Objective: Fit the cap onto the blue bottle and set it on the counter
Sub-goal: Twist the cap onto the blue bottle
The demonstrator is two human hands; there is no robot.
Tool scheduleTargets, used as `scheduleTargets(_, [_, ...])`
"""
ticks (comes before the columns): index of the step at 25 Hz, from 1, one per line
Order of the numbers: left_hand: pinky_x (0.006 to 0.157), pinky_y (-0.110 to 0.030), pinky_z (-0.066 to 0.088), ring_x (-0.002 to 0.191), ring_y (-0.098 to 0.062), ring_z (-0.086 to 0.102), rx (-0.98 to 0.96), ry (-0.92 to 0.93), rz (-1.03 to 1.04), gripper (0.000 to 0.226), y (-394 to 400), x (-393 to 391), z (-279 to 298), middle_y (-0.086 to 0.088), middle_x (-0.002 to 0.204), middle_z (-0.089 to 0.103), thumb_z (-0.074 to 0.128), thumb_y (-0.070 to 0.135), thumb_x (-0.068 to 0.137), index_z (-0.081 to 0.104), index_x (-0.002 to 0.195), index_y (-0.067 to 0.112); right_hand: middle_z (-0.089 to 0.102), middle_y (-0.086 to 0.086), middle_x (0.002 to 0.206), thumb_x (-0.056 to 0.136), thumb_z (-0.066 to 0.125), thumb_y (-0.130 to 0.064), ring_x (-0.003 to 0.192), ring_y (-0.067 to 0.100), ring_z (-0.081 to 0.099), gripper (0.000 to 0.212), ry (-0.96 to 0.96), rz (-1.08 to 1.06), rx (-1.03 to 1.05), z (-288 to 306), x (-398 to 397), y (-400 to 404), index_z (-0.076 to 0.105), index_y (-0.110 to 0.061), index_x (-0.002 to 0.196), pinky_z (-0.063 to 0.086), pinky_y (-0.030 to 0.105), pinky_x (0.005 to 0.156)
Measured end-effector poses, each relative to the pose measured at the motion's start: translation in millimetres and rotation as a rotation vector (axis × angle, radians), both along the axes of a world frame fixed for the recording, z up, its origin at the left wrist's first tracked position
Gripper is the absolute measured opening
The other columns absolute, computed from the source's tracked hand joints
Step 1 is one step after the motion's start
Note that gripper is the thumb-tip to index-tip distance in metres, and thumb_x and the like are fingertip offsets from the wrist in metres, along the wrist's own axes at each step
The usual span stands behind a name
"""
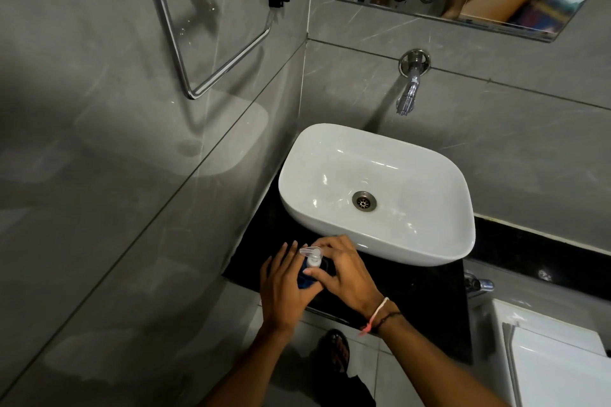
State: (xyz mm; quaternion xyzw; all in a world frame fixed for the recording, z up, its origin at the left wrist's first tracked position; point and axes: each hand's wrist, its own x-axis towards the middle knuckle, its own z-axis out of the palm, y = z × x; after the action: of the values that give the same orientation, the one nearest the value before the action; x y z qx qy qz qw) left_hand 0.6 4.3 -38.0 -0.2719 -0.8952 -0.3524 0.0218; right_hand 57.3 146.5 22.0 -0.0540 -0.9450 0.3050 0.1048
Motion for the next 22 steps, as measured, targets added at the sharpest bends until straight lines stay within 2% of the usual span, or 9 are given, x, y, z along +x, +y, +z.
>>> scheduleTargets(3, [0.104, -0.053, 0.045, 0.134, -0.026, 0.05, 0.002, 0.001, 0.012, 0.063, 0.4, 1.3, -0.4, -0.007, 0.138, 0.062, 0.082, 0.042, 0.07, 0.066, 0.125, 0.015, 0.067, 0.001, 0.124, 0.096, 0.07, -0.028, 0.115, 0.018, 0.053, 0.036, 0.001, 0.045, -0.045, -1.0, 1.3, -3.2, 0.068, -0.016, 0.13, 0.046, 0.031, 0.101])
scheduleTargets(7, [0.104, -0.052, 0.045, 0.134, -0.026, 0.05, -0.002, 0.01, 0.016, 0.059, 0.1, 0.6, 0.1, -0.006, 0.137, 0.063, 0.083, 0.041, 0.07, 0.068, 0.121, 0.015, 0.069, 0.0, 0.121, 0.096, 0.07, -0.035, 0.111, 0.016, 0.053, 0.037, -0.002, -0.02, 0.016, -3.4, 1.6, -6.7, 0.07, -0.017, 0.128, 0.051, 0.035, 0.095])
scheduleTargets(11, [0.104, -0.052, 0.044, 0.134, -0.026, 0.05, -0.01, 0.009, 0.017, 0.061, 0.6, 0.4, 0.1, -0.006, 0.137, 0.063, 0.082, 0.042, 0.071, 0.067, 0.123, 0.015, 0.063, -0.002, 0.125, 0.096, 0.071, -0.03, 0.118, 0.01, 0.048, 0.038, 0.016, 0.026, -0.032, -3.7, 2.2, -3.4, 0.067, -0.019, 0.132, 0.042, 0.021, 0.104])
scheduleTargets(13, [0.104, -0.052, 0.044, 0.134, -0.026, 0.05, -0.003, 0.001, 0.024, 0.061, 1.2, 1.1, 0.2, -0.006, 0.137, 0.063, 0.081, 0.042, 0.071, 0.067, 0.124, 0.015, 0.063, -0.002, 0.127, 0.098, 0.068, -0.029, 0.118, 0.01, 0.048, 0.038, 0.012, 0.027, -0.048, -3.8, 3.4, -3.8, 0.066, -0.019, 0.134, 0.04, 0.019, 0.105])
scheduleTargets(18, [0.098, -0.056, 0.049, 0.131, -0.029, 0.054, -0.03, 0.041, -0.002, 0.054, -0.3, -1.3, 2.0, -0.007, 0.133, 0.066, 0.084, 0.036, 0.068, 0.07, 0.116, 0.016, 0.068, 0.002, 0.122, 0.098, 0.068, -0.032, 0.113, 0.016, 0.054, 0.034, 0.053, -0.043, 0.015, -7.2, 4.2, -11.0, 0.07, -0.014, 0.127, 0.051, 0.034, 0.097])
scheduleTargets(20, [0.098, -0.055, 0.048, 0.13, -0.029, 0.054, -0.035, 0.045, -0.001, 0.055, 0.1, -1.5, 3.3, -0.007, 0.133, 0.066, 0.085, 0.036, 0.067, 0.07, 0.116, 0.015, 0.067, 0.003, 0.122, 0.096, 0.07, -0.033, 0.114, 0.015, 0.053, 0.037, 0.039, -0.059, -0.02, -4.2, 3.7, -10.7, 0.07, -0.014, 0.127, 0.05, 0.037, 0.099])
scheduleTargets(22, [0.099, -0.055, 0.048, 0.13, -0.029, 0.054, -0.036, 0.032, 0.016, 0.058, 1.5, 0.8, 3.8, -0.007, 0.133, 0.066, 0.085, 0.037, 0.067, 0.069, 0.118, 0.015, 0.064, 0.004, 0.128, 0.091, 0.076, -0.035, 0.12, 0.015, 0.052, 0.051, 0.02, -0.03, -0.085, 2.6, 4.7, -6.4, 0.063, -0.013, 0.135, 0.048, 0.035, 0.106])
